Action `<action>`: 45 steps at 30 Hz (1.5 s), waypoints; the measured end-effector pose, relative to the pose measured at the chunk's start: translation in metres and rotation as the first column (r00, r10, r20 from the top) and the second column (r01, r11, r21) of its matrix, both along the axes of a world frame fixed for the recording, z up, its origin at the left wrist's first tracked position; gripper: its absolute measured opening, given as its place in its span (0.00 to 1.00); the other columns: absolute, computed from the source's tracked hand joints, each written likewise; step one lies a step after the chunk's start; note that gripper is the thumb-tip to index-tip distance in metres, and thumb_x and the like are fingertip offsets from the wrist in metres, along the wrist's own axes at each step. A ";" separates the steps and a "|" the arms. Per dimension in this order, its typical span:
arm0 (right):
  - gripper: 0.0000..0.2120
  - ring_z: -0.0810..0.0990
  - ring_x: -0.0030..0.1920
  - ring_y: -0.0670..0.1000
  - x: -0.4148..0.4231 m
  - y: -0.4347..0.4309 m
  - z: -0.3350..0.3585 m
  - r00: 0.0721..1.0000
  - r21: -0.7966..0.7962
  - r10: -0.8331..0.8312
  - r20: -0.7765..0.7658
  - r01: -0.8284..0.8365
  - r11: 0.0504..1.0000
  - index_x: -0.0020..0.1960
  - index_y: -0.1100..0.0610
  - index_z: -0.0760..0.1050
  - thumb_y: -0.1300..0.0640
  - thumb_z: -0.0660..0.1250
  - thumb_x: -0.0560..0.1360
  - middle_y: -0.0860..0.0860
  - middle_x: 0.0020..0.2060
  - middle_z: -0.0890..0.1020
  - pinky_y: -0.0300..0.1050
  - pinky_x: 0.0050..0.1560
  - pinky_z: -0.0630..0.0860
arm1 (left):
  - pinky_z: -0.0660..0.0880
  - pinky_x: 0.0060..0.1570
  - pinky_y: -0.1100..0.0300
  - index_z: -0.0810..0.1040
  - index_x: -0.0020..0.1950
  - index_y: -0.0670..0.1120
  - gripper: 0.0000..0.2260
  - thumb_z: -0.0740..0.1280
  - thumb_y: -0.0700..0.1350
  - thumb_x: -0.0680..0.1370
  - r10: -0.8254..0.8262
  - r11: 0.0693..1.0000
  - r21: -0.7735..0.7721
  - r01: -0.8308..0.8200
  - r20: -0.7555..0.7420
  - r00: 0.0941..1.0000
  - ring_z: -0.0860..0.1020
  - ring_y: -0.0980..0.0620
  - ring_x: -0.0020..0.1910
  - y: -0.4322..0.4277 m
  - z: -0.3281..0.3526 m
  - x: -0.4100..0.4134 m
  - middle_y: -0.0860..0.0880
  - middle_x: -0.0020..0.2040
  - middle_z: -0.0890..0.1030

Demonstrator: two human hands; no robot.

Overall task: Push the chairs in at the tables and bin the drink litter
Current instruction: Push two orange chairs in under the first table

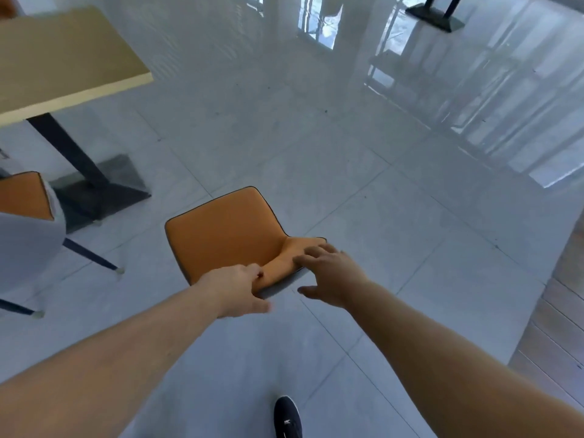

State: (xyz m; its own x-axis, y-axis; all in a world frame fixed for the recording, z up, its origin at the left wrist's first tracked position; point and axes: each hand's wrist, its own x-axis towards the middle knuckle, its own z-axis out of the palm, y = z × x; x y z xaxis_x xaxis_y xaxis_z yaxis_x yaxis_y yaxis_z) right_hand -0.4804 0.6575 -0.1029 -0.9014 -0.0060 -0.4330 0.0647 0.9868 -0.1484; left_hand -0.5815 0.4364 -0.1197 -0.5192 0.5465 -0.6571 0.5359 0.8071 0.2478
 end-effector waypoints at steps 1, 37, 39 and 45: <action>0.31 0.62 0.77 0.59 -0.004 0.002 -0.002 1.000 -0.001 0.026 -0.003 -0.026 1.000 0.78 0.44 0.66 0.40 0.71 0.78 0.49 0.77 0.69 0.64 0.72 0.68 | 0.81 0.40 0.52 0.67 0.66 0.60 0.34 0.64 0.75 0.66 -0.029 0.999 -0.022 0.028 -0.040 0.999 0.78 0.55 0.42 0.001 -0.002 0.003 0.58 0.50 0.76; 0.18 0.75 0.65 0.59 -0.387 -0.267 -0.036 0.933 -0.004 0.361 -0.003 -0.361 0.933 0.72 0.42 0.71 0.48 0.66 0.83 0.47 0.67 0.78 0.55 0.59 0.79 | 0.79 0.53 0.46 0.73 0.63 0.55 0.14 0.67 0.54 0.79 0.409 0.909 0.163 -0.383 -0.184 0.894 0.76 0.46 0.55 -0.291 -0.009 -0.278 0.50 0.56 0.78; 0.18 0.75 0.64 0.59 -0.416 -0.276 -0.036 0.924 -0.002 0.382 -0.006 -0.383 0.924 0.72 0.43 0.72 0.48 0.65 0.83 0.47 0.66 0.79 0.55 0.58 0.79 | 0.79 0.52 0.45 0.74 0.62 0.55 0.13 0.67 0.53 0.79 0.437 0.896 0.174 -0.408 -0.190 0.879 0.76 0.46 0.56 -0.301 -0.011 -0.302 0.51 0.56 0.78; 0.17 0.76 0.62 0.59 -0.494 -0.295 -0.036 0.901 -0.005 0.434 -0.021 -0.434 0.901 0.71 0.46 0.72 0.49 0.65 0.83 0.48 0.62 0.80 0.54 0.52 0.80 | 0.78 0.49 0.48 0.74 0.63 0.57 0.13 0.67 0.52 0.78 0.518 0.854 0.155 -0.496 -0.183 0.836 0.75 0.49 0.54 -0.319 -0.015 -0.371 0.53 0.56 0.77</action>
